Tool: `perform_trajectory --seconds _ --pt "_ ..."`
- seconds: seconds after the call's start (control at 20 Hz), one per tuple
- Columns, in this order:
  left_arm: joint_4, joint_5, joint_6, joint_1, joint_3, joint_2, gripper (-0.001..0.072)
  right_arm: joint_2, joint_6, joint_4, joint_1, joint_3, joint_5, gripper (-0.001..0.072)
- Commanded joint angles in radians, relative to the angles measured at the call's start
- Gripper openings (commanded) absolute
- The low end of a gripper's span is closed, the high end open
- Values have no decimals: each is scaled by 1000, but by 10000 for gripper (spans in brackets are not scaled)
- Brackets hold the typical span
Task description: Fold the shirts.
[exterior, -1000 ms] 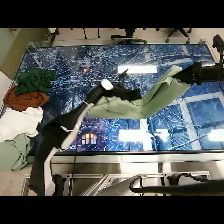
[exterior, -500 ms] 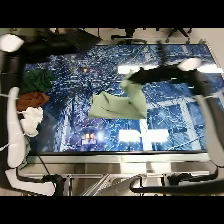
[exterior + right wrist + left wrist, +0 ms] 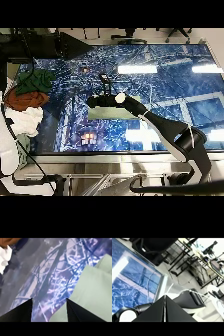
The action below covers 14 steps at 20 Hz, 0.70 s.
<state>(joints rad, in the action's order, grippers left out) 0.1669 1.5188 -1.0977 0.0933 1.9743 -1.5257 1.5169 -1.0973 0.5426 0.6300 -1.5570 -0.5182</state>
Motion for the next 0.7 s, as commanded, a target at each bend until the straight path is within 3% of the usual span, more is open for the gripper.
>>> perform_trajectory --seconds 0.0,0.1,0.2,0.25,0.4,0.65 --pt "-2 28 15 8 0 -3 15 -93 13 43 -94 -1 -103 463" --pt "-3 31 18 -3 0 -3 16 -168 -19 88 -226 -1 -232 466" --pt "-2 34 18 -9 0 -3 15 -218 -121 175 -382 -1 -383 628" --pt "-3 34 18 -14 0 -3 16 -228 -184 232 -463 -1 -470 644" --pt "-3 34 17 -19 0 -3 16 -204 -242 353 -637 19 -670 644" --pt "-3 34 17 -20 0 -3 16 -78 -189 354 -692 72 -721 644"
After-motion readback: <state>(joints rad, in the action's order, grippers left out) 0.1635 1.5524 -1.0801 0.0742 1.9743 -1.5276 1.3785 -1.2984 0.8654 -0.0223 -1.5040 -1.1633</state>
